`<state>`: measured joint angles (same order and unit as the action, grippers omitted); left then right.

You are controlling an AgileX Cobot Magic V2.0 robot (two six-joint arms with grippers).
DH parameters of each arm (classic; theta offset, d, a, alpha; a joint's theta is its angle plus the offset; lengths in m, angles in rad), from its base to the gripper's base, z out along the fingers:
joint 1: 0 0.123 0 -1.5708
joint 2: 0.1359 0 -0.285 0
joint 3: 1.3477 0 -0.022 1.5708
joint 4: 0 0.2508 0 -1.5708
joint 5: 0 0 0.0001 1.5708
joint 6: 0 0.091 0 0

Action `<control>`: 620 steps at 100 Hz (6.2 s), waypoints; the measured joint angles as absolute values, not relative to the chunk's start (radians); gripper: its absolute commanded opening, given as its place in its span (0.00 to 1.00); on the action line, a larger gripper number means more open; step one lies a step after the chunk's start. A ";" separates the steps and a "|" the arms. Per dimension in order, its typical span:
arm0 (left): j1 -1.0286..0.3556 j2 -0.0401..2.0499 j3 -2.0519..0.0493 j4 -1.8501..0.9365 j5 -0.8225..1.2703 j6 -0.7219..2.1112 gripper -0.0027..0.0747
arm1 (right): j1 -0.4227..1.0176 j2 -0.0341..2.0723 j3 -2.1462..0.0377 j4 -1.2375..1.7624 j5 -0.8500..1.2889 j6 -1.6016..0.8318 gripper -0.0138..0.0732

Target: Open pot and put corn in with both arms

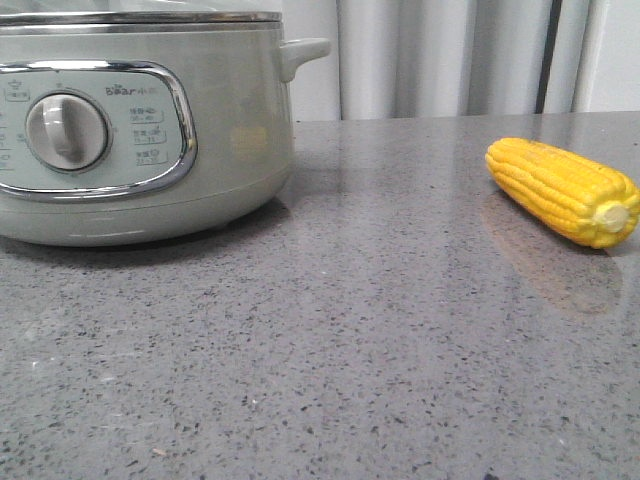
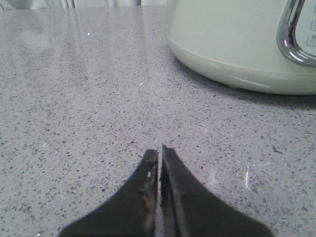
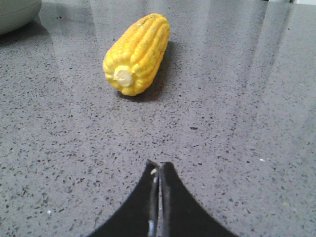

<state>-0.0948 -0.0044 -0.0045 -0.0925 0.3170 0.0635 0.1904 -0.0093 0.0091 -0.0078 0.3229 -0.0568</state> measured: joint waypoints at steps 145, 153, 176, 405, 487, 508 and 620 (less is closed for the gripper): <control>-0.095 -0.004 -0.004 -0.093 0.317 0.063 0.01 | 0.190 -0.009 0.009 -0.008 0.323 -0.057 0.09; -0.095 -0.004 -0.004 -0.093 0.317 0.063 0.01 | 0.190 -0.009 0.009 -0.008 0.323 -0.057 0.09; -0.095 -0.004 -0.004 -0.093 0.317 0.063 0.01 | 0.190 -0.009 0.009 -0.008 0.323 -0.057 0.09; -0.095 0.009 -0.071 -0.589 0.000 0.058 0.01 | 0.190 0.006 -0.187 0.313 0.182 -0.051 0.10; -0.095 0.281 -0.389 -0.456 0.130 0.058 0.53 | 0.190 0.605 -0.700 0.236 0.392 -0.129 0.56; -0.095 0.283 -0.413 -0.452 0.134 0.061 0.53 | 0.190 0.622 -0.738 0.236 0.392 -0.135 0.56; -0.458 1.063 -0.781 -0.374 -0.143 0.291 0.71 | 0.190 0.614 -0.738 0.236 0.521 -0.253 0.56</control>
